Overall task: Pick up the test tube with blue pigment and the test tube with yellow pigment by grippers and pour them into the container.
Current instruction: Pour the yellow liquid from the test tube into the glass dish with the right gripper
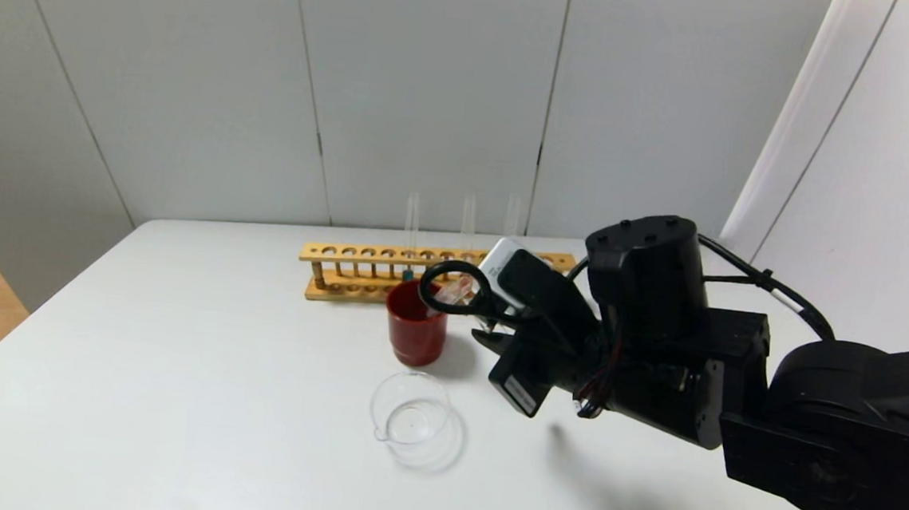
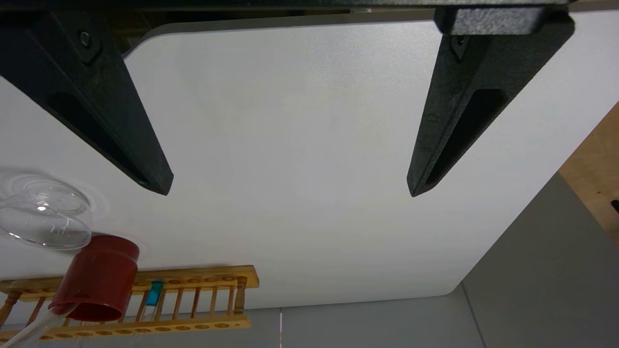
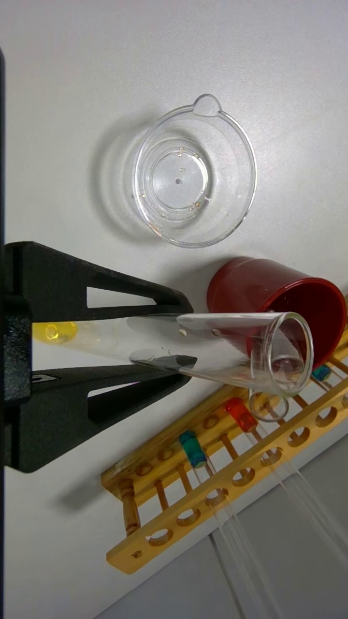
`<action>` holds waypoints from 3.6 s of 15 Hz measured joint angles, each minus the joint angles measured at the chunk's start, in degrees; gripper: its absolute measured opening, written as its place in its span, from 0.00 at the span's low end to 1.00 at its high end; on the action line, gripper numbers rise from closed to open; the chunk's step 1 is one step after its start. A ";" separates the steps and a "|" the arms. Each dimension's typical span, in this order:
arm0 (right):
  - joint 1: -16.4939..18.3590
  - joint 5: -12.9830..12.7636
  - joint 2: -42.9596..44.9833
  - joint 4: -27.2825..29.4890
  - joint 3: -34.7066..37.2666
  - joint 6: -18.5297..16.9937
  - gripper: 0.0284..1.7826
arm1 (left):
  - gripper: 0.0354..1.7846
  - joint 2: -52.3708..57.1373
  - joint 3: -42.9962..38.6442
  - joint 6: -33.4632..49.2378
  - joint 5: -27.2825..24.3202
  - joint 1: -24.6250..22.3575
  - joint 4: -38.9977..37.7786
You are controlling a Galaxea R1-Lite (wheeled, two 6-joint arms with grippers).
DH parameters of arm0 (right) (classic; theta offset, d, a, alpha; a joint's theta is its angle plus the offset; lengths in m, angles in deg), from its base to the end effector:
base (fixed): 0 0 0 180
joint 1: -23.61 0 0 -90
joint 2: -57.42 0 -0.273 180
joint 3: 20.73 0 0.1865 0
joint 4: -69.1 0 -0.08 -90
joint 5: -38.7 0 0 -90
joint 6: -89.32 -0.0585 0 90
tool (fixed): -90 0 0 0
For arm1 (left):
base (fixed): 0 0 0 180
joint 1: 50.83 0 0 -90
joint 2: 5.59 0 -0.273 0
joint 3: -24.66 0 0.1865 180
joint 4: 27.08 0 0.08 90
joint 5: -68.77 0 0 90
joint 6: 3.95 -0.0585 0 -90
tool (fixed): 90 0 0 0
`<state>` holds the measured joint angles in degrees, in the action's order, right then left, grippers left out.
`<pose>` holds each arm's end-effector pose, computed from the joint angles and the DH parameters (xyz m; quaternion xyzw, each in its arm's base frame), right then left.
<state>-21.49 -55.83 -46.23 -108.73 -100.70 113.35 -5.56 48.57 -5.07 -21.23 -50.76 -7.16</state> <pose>0.2572 0.2515 0.1301 -0.2821 0.1282 0.3728 0.8746 0.0356 0.0000 0.0852 0.0097 -0.0351 -0.0003 0.9993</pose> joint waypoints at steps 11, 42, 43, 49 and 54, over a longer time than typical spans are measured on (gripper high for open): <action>0.63 -0.04 -1.12 -0.04 -0.57 7.45 0.14 | 0.96 0.00 -0.02 0.00 0.00 0.02 0.00; -2.76 -8.78 -4.68 8.27 -4.11 32.00 0.14 | 0.96 0.00 -0.02 0.00 0.00 0.02 -0.02; -2.89 -9.02 -5.18 8.37 -4.96 32.12 0.14 | 0.96 0.00 -0.02 0.00 0.00 0.02 -0.02; -4.41 -12.24 -7.88 8.46 -6.39 33.77 0.14 | 0.96 0.00 -0.02 -0.02 0.00 0.02 0.00; -4.79 -13.48 -8.64 8.46 -7.34 37.29 0.14 | 0.96 0.00 -0.02 0.00 0.00 -0.02 0.00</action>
<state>-26.28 -69.32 -54.87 -100.27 -108.04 150.64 -5.56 48.54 -5.07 -21.23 -50.78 -7.16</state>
